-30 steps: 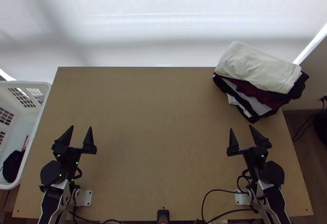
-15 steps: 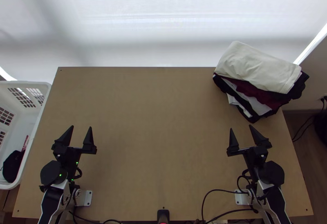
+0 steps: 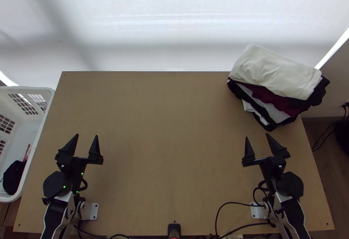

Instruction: Fold the t-shirt

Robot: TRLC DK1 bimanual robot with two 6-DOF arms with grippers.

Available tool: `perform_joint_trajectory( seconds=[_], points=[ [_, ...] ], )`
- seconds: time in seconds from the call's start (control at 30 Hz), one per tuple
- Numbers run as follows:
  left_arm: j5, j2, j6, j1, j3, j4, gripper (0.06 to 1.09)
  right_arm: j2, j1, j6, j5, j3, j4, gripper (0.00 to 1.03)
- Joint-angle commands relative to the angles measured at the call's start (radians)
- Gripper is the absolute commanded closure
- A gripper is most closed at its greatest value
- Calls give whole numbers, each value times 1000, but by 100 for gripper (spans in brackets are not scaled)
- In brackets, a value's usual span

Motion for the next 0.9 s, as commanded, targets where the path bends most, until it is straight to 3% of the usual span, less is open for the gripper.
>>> perform_joint_trajectory(
  seconds=[0.0,0.13,0.3,0.47,0.63,0.87],
  points=[
    [5,-6,-17,-4,-41,-11,10,6,8,17,12,-7,-15,5],
    [3,-7,-11,-4,-42,-5,10,6,8,17,12,-7,-15,5],
    [-18,-9,144,75,-41,11,10,6,8,17,12,-7,-15,5],
    [-24,-7,221,272,-42,8,10,6,8,17,12,-7,-15,5],
    [-26,-7,220,551,-4,8,10,6,8,17,12,-7,-15,5],
    [-26,7,220,700,179,-64,10,6,8,17,12,-7,-15,5]
  ],
)
